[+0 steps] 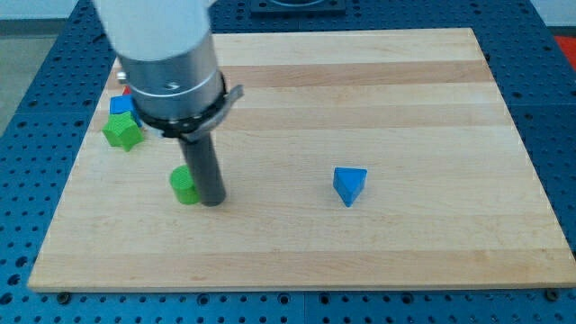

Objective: Push the green circle a bit left

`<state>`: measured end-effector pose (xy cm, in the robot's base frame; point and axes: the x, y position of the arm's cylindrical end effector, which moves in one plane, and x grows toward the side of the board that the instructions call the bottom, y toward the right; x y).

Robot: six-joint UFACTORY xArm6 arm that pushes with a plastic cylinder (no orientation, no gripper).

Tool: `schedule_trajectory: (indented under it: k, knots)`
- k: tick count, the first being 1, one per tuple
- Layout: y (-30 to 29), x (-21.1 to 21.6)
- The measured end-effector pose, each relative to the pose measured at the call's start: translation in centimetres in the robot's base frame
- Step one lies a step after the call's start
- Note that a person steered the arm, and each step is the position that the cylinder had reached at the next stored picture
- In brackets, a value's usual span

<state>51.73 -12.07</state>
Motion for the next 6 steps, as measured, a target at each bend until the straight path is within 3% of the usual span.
schedule_trajectory:
  k: [2, 5, 6]
  knots:
    - [-7.1, -0.9]
    - [-3.7, -4.0]
    - [-6.1, -4.1]
